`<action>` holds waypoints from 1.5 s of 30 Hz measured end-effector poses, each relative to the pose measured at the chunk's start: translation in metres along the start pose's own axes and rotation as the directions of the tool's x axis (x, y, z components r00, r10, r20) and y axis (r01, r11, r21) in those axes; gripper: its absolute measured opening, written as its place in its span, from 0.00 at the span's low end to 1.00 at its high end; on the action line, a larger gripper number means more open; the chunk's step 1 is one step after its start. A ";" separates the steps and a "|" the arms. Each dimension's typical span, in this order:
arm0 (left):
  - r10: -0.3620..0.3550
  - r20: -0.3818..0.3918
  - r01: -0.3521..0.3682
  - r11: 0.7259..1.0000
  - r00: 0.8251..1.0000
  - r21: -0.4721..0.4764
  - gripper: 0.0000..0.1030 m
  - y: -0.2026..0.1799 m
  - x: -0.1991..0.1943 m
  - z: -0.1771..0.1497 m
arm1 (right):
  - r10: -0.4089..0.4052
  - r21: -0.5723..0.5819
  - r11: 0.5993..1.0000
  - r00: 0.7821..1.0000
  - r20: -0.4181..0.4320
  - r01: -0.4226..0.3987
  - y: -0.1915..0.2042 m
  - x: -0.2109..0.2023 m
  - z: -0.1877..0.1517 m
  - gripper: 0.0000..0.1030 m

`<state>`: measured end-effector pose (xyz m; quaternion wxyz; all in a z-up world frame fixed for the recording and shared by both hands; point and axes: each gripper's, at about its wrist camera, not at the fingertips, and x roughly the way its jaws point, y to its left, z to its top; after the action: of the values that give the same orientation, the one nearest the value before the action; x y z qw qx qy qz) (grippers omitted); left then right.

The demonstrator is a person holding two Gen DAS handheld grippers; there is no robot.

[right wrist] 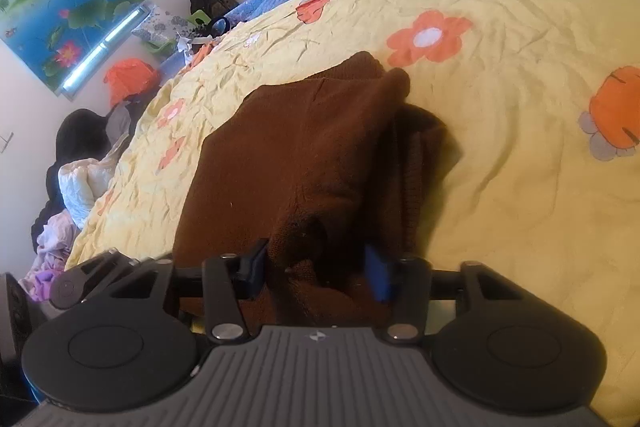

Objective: Fold small clothes

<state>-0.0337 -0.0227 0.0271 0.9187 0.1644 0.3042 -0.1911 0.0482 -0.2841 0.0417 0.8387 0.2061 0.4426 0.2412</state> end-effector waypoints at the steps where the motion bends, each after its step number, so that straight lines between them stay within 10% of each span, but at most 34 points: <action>1: -0.013 0.007 0.013 1.000 1.000 -0.023 0.17 0.006 -0.006 -0.001 | 0.016 -0.016 1.000 1.000 0.010 -0.016 0.006 -0.005 -0.001 0.15; 9: -0.037 -0.059 0.030 0.994 0.998 -0.108 0.15 0.027 -0.012 -0.027 | 0.023 0.002 1.000 1.000 -0.013 -0.023 -0.003 -0.003 -0.030 0.11; 13: -0.046 -0.002 0.045 0.995 0.999 -0.091 0.17 0.029 -0.035 -0.029 | 0.071 0.035 0.997 0.994 0.088 -0.074 -0.004 -0.034 -0.023 0.50; 18: 0.018 0.004 -0.018 1.000 1.000 0.017 0.61 0.007 -0.026 -0.027 | 0.106 0.086 0.990 0.989 0.104 -0.115 -0.011 -0.043 -0.013 0.51; 22: 0.068 0.011 -0.069 0.997 0.998 0.034 0.61 -0.006 -0.006 -0.020 | 0.056 0.032 0.998 0.998 0.021 -0.057 0.003 -0.020 -0.015 0.51; 24: 0.108 -0.004 -0.108 0.994 0.994 0.033 0.26 -0.005 0.003 -0.016 | 0.014 -0.005 1.000 1.000 -0.020 -0.014 0.009 -0.007 -0.018 0.50; 26: 0.062 -0.011 -0.062 0.998 0.998 -0.022 0.13 0.003 -0.001 -0.010 | 0.016 -0.040 0.999 0.999 -0.041 -0.018 0.018 -0.002 -0.018 0.14; 27: 0.062 0.017 -0.061 0.997 0.998 -0.041 0.12 0.006 -0.009 -0.009 | 0.042 -0.052 0.998 0.999 -0.028 -0.044 0.024 -0.006 -0.017 0.15; 34: 0.063 -0.040 -0.064 0.997 0.997 -0.033 0.11 0.010 -0.007 -0.026 | 0.005 -0.051 0.999 0.996 -0.089 -0.010 0.007 0.010 -0.035 0.07; 37: -0.070 -0.031 0.066 0.993 0.997 -0.097 0.34 0.020 -0.026 -0.022 | 0.092 0.060 0.994 0.996 0.002 -0.092 -0.002 -0.014 -0.029 0.39; 39: -0.190 0.019 0.190 0.963 0.982 -0.189 0.81 0.040 -0.037 -0.021 | 0.119 0.079 0.988 0.985 0.121 -0.129 -0.008 -0.036 -0.024 0.78; 40: -0.210 0.067 0.220 0.943 0.975 -0.251 0.87 0.051 -0.042 -0.022 | 0.116 0.096 0.986 0.980 0.163 -0.133 -0.014 -0.044 -0.020 0.90; 42: -0.250 0.113 0.274 0.877 0.962 -0.395 0.92 0.075 -0.041 -0.020 | 0.091 0.157 0.980 0.982 0.168 -0.118 -0.028 -0.048 -0.012 0.87; 45: -0.354 0.094 0.330 0.702 0.931 -0.631 0.91 0.103 -0.009 -0.023 | 0.085 0.228 0.968 0.991 0.105 -0.107 -0.042 -0.034 -0.014 0.83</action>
<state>-0.0050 0.0791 0.0340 0.8622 -0.2125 0.3916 -0.2408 0.0288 -0.3359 0.0330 0.8160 0.3357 0.4172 0.2178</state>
